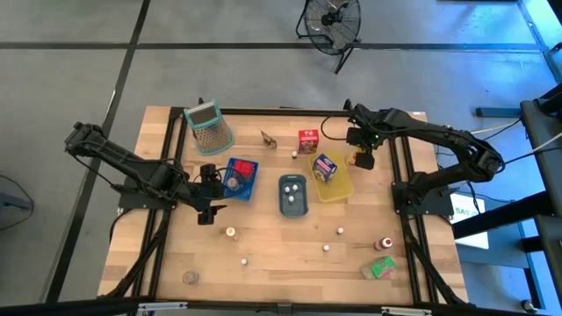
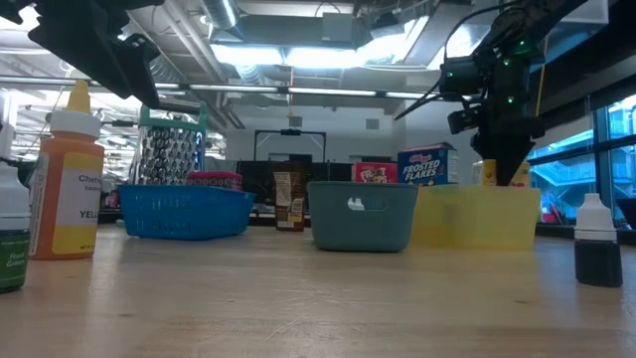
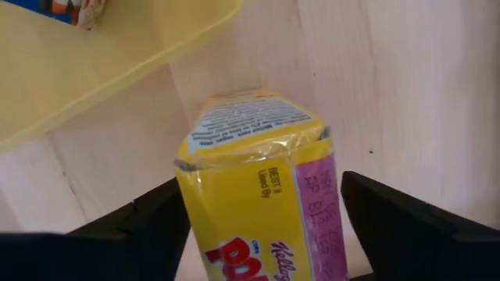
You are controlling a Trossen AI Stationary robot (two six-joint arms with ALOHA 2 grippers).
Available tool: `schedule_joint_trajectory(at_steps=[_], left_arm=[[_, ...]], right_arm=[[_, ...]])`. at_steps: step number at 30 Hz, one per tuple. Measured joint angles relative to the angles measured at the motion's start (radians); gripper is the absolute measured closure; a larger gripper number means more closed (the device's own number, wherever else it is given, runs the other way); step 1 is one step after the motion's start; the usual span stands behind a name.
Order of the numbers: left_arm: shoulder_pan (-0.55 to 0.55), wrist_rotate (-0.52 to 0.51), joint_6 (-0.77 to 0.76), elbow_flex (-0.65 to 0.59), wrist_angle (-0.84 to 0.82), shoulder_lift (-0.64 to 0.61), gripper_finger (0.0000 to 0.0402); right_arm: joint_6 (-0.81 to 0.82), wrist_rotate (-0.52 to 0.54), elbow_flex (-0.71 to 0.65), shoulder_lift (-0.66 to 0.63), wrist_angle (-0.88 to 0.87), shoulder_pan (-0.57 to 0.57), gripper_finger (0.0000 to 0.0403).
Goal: Pick & Place Kitchen Items
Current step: Put the yellow cereal box into the yellow bin
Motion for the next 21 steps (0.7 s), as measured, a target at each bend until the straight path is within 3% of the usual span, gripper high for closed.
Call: schedule_joint_trajectory(at_steps=[21], left_arm=[[0.0,-0.001,0.016,0.0,0.0,0.0,0.0123]], right_arm=[[0.0,-0.003,0.0,0.0,0.0,0.0,0.0254]])
